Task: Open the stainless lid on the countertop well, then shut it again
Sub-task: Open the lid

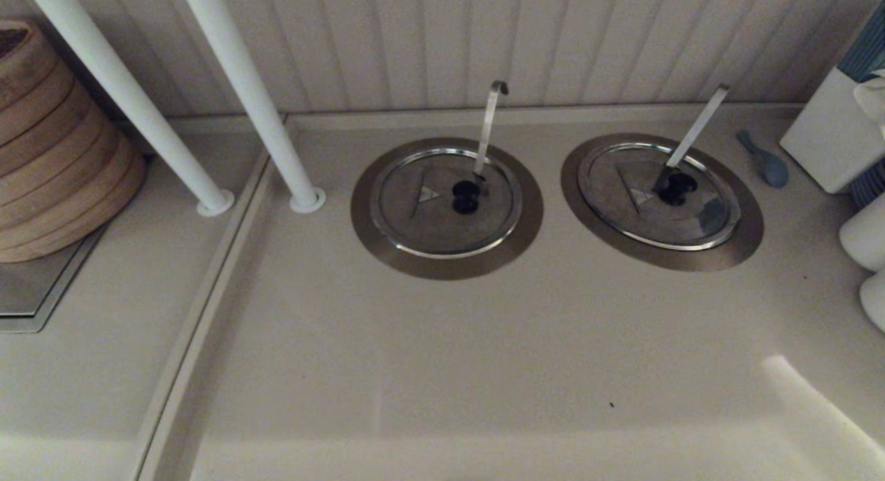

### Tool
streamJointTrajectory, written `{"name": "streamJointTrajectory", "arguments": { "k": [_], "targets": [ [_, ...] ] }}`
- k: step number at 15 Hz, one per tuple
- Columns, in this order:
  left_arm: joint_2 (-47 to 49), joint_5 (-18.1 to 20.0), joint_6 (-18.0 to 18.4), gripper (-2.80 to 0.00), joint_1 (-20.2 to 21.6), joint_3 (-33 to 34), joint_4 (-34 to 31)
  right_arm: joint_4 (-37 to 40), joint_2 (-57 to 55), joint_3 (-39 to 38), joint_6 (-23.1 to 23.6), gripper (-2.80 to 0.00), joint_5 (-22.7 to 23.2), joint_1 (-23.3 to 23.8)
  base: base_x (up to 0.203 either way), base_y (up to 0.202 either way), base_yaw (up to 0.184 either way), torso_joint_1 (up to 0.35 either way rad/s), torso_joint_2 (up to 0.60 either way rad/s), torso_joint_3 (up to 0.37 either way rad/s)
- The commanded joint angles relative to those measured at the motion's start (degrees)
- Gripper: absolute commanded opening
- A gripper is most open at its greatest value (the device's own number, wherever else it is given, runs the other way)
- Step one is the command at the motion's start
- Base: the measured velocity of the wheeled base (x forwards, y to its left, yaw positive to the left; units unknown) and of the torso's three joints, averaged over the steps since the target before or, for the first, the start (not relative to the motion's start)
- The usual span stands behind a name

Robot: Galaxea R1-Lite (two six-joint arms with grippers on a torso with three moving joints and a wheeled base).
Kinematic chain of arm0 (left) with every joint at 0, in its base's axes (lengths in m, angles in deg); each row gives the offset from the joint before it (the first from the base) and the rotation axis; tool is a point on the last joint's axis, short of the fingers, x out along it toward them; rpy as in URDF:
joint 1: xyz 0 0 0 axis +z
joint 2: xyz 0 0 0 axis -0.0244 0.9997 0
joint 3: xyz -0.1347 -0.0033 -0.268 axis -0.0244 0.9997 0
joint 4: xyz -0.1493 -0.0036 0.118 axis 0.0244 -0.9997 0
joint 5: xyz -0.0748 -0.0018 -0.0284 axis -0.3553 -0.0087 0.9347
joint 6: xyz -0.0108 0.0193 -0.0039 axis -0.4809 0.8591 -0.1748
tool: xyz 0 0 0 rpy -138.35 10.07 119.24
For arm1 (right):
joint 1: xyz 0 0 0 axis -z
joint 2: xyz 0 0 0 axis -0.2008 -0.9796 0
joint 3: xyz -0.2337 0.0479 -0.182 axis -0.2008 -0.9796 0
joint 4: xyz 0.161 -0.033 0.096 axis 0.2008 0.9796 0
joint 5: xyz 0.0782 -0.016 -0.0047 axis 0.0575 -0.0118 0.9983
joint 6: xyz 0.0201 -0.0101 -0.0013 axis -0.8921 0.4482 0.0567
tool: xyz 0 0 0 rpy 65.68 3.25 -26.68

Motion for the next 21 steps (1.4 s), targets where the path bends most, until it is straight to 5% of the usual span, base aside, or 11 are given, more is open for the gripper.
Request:
{"name": "streamJointTrajectory", "arguments": {
  "k": [1,4,8,16,21],
  "targets": [
    [0.06,-0.08,-0.02,-2.80,-0.02,0.00,0.00,0.11,0.01,0.00,0.04,-2.80,-0.02,0.00,0.000,0.000,0.000,0.000,0.00,0.000],
    [0.06,-0.03,-0.02,-2.80,-0.02,0.00,0.00,-2.84,0.02,3.53,-1.17,-2.80,-0.54,0.00,0.000,0.000,0.000,0.000,0.00,0.000],
    [0.06,0.00,-0.02,-2.80,-0.02,0.00,0.00,3.44,-6.65,23.50,-2.45,-2.80,0.35,0.00,0.000,0.000,0.000,0.000,0.00,0.000],
    [0.06,0.00,-0.02,-2.80,-0.02,0.00,0.00,28.25,-53.67,60.06,-0.28,-2.80,-0.74,0.93,0.000,0.000,0.000,0.000,0.00,0.000],
    [0.06,0.01,-0.02,-2.80,-0.02,0.00,0.00,32.88,-78.37,73.68,-0.15,-2.80,-11.18,-3.03,0.000,0.000,0.000,0.000,0.00,0.000]
  ]
}}
